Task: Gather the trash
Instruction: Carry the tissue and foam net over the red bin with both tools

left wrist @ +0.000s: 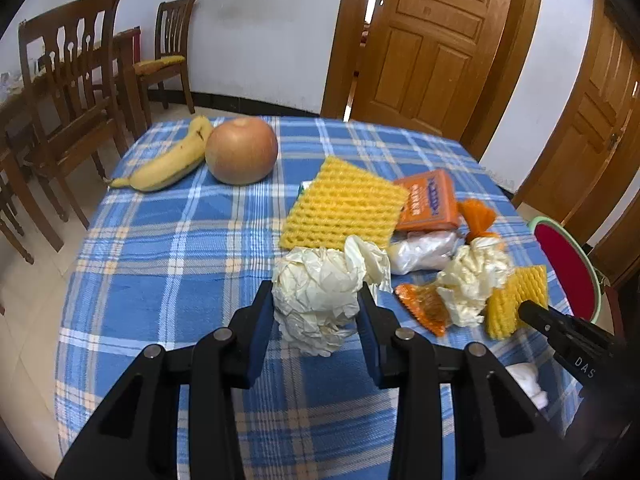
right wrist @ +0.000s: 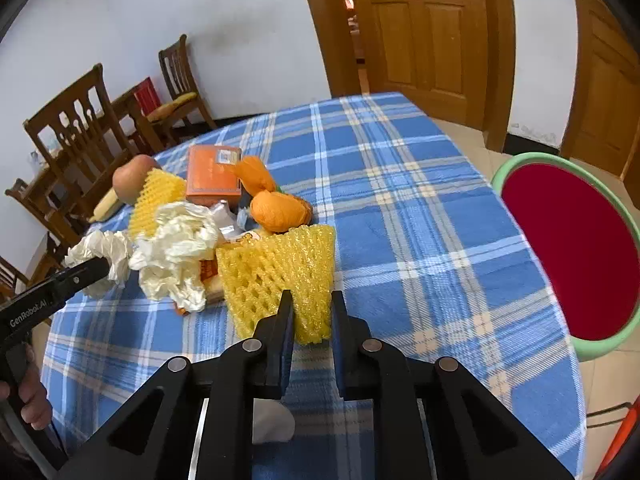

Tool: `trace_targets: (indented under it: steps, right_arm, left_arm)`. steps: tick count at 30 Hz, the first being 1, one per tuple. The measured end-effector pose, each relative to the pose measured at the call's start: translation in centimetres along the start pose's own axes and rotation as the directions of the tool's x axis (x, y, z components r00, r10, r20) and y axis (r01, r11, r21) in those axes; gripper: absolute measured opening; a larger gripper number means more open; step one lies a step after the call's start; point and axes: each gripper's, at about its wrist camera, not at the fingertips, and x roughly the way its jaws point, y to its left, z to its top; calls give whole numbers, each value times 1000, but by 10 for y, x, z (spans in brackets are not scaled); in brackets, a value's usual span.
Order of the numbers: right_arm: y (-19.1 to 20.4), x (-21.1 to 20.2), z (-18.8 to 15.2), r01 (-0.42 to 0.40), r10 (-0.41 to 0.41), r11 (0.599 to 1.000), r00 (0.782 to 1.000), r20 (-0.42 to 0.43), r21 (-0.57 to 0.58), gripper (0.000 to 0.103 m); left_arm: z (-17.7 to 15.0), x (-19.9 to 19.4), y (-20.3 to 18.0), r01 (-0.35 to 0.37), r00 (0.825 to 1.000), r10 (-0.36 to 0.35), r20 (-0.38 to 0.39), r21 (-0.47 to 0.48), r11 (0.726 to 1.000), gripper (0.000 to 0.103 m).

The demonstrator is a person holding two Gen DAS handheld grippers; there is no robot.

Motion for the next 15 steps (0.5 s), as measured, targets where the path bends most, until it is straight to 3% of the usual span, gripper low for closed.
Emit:
trace_targets:
  steps: [15]
  right_arm:
    - [-8, -57, -1, 1, -3, 1000, 993, 116, 20, 15]
  left_arm:
    - [9, -37, -43, 78, 995, -81, 62, 47, 996, 40]
